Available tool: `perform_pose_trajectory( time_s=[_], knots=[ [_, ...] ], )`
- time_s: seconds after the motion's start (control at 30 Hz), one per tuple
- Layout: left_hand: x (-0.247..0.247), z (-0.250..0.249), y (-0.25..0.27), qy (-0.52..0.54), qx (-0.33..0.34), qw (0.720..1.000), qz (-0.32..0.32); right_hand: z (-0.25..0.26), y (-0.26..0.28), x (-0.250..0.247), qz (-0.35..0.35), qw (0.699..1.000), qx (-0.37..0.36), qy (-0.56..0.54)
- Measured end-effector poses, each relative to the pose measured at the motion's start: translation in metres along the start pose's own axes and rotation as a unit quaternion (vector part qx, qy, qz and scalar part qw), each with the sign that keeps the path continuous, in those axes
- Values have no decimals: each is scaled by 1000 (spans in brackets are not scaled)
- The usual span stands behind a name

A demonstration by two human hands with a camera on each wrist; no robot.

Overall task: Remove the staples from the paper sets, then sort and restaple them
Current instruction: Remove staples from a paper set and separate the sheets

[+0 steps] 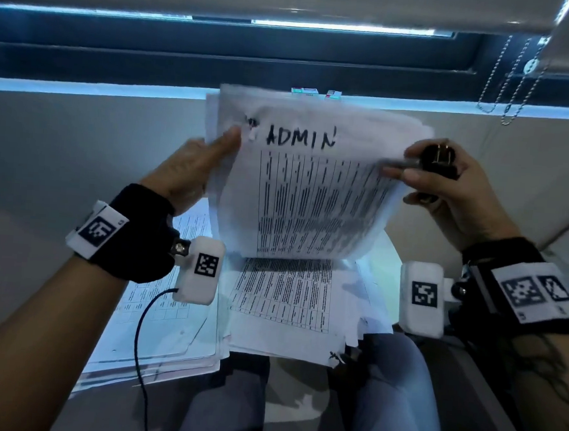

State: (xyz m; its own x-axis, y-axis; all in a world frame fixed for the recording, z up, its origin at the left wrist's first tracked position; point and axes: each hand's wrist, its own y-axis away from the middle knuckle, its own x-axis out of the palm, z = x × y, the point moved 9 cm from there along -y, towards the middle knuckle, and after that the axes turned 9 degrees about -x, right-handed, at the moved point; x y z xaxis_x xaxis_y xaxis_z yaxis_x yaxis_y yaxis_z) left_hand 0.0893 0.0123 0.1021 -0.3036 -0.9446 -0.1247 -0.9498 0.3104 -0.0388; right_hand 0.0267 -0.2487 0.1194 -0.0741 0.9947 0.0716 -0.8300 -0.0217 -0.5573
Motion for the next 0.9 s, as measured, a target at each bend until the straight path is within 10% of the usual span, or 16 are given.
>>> perform_pose_trajectory(
  time_s=[0.33, 0.77, 0.9],
  knots=[
    [-7, -101, 50, 54, 303, 951, 5, 71, -1, 21, 37, 981, -177, -69],
    [-7, 88, 52, -125, -95, 988, 0, -87, 86, -8, -72, 981, 178, 4],
    [-15, 77, 43, -94, -80, 989, -87, -101, 85, -2, -86, 973, 212, 9]
  ],
)
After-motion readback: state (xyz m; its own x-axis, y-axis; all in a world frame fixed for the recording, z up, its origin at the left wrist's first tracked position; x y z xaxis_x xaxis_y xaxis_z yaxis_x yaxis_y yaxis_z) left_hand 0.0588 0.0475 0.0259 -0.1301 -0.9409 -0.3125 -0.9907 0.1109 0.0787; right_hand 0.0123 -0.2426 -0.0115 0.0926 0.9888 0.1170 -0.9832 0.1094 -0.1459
